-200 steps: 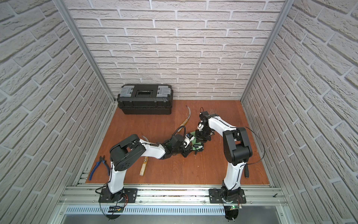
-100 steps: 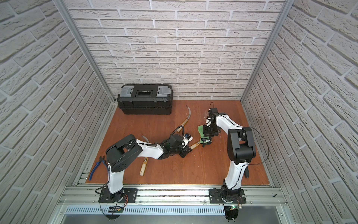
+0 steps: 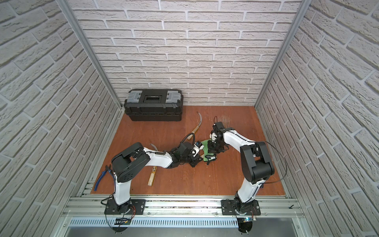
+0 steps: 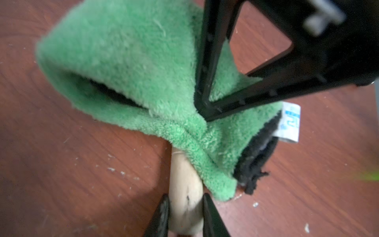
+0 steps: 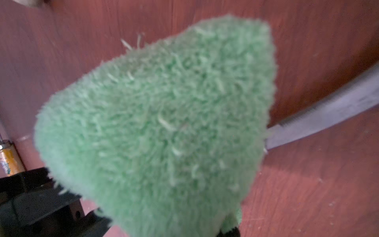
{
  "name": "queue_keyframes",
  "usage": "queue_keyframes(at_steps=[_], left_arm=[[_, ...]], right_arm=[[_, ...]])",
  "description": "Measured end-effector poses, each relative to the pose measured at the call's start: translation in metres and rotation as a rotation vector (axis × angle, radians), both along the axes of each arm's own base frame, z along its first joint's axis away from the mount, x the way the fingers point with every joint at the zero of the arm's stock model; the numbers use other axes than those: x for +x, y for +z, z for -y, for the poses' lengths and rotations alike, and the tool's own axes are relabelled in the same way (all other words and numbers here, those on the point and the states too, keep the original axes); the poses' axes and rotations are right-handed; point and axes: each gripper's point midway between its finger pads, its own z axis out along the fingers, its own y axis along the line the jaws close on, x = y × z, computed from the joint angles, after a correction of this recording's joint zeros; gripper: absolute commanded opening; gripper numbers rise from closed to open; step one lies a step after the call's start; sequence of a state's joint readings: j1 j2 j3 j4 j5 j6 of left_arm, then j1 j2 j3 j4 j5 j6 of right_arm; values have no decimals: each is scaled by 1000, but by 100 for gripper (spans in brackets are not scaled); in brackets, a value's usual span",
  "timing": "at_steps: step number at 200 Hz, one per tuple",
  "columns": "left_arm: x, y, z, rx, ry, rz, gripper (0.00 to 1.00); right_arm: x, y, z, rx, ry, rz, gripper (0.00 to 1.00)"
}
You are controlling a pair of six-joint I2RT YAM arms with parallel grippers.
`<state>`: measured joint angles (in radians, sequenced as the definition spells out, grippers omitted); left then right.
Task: Wipe small sickles with rags
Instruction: Wipe the small sickle at the center of the board.
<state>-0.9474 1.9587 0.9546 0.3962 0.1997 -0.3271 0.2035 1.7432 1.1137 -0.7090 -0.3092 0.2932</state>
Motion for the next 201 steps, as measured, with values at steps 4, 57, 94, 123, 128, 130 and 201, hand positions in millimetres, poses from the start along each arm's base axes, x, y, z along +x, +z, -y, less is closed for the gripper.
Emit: queue_keyframes(at_steps=[4,57,94,123,128,130,201], left_arm=[[0,0,-1,3,2,0,0],[2,2,-12,49,15,2,0],[-5,3,-24,100,7,-17,0],[-12,1,-28,123,-13,-42,12],[-13,0,-28,127,-15,-46,20],[-13,0,-29,128,-16,-48,22],[-17,10,-28,167,-38,-96,43]], right_arm=[[2,0,0,2,-4,6,3],[9,0,-5,50,-14,-21,3],[25,-2,21,0,-55,4,3],[31,-2,36,-30,-71,23,3],[31,-2,36,-31,-71,23,3],[31,-2,36,-30,-69,24,3],[30,43,30,25,-55,141,3]])
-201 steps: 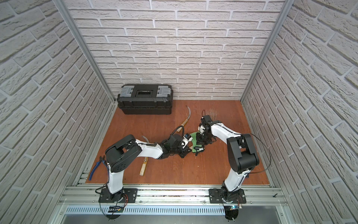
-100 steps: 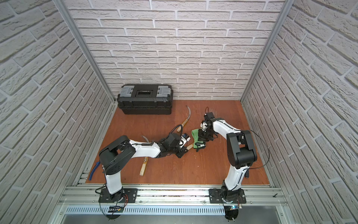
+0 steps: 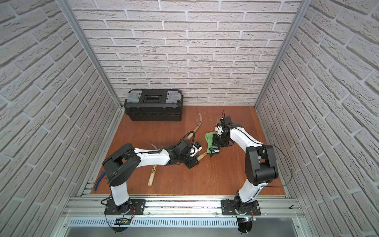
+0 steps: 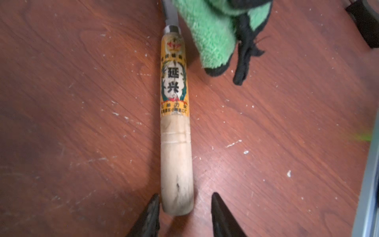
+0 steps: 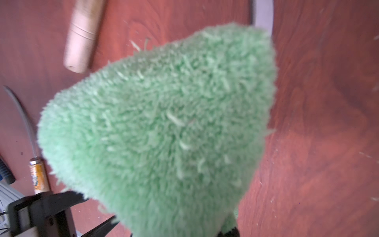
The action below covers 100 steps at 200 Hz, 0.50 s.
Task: Wipe small sickles with rags
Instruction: Wipe the small sickle at the center of the board.
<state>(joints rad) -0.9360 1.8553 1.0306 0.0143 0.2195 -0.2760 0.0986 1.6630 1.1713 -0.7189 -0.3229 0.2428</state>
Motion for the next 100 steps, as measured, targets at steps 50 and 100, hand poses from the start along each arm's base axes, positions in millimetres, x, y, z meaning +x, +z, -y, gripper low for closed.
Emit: queue_keyframes(at_steps=[50,100], left_arm=[[20,44,28,-47,-33,57,43],[43,43,54,-37,-60,62,44]], right_arm=[[-5,40,9,9,-25,113,3],[-7,55,31,-8,-74,149,3]])
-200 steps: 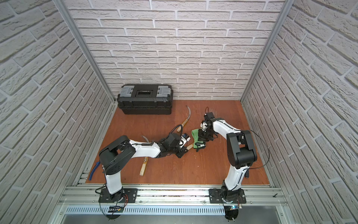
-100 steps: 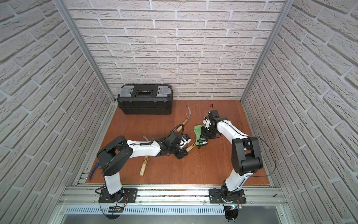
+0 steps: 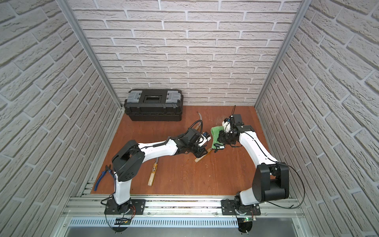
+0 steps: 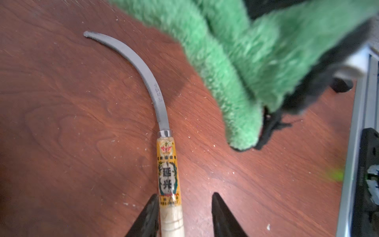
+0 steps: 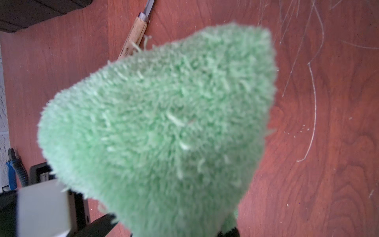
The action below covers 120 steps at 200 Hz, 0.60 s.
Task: Wipe small sickles with rags
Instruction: Wipe the small sickle at the center of the board.
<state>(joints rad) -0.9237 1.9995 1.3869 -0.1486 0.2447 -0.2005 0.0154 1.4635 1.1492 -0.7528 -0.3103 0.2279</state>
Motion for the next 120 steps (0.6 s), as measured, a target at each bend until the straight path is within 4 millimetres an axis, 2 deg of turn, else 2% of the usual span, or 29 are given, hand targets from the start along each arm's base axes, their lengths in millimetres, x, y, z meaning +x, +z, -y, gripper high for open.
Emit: queue_keyframes(at_steps=[36,70,120], left_arm=[[4,-20,1,60,-13,-28,45],[12,-26,3,81,-16,-32,45],[11,-36,1,112,-21,-50,45]], right_arm=[[-2,3,12,4,-36,11,3],[-2,5,19,18,-56,16,3],[-1,0,22,37,-64,7,2]])
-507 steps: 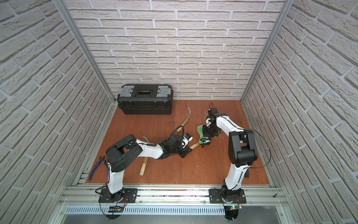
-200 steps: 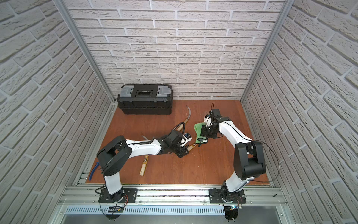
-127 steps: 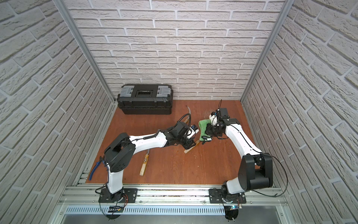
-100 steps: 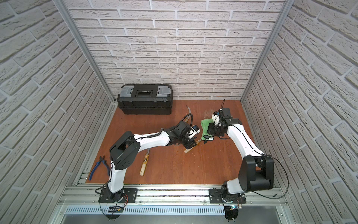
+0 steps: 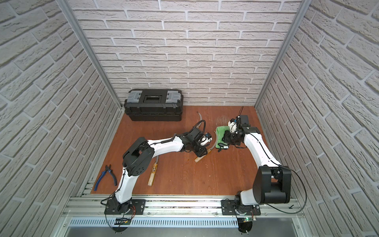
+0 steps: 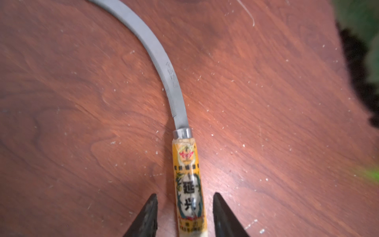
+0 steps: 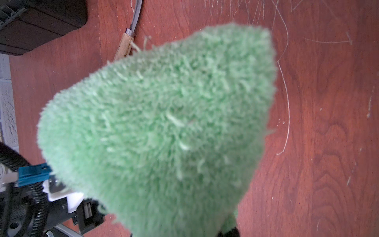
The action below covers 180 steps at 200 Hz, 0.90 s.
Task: Wipe small sickles with rags
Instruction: Wipe the small sickle at the center of the board.
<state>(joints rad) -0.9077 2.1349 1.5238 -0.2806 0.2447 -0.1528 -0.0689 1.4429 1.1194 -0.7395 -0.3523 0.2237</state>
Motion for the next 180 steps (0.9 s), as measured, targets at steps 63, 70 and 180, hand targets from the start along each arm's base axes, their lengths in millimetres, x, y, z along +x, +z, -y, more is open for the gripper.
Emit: queue_keyframes(at_steps=[63,70,180], left_arm=[[-3,-12,-3,34,-4,-24,44],[-4,-13,-4,38,-5,-26,43],[-8,-18,-4,31,-15,-15,1]], right_arm=[[13,-16,-1,15,2,-41,3],[15,-16,0,15,2,-41,3],[79,-12,7,-33,-9,-39,3]])
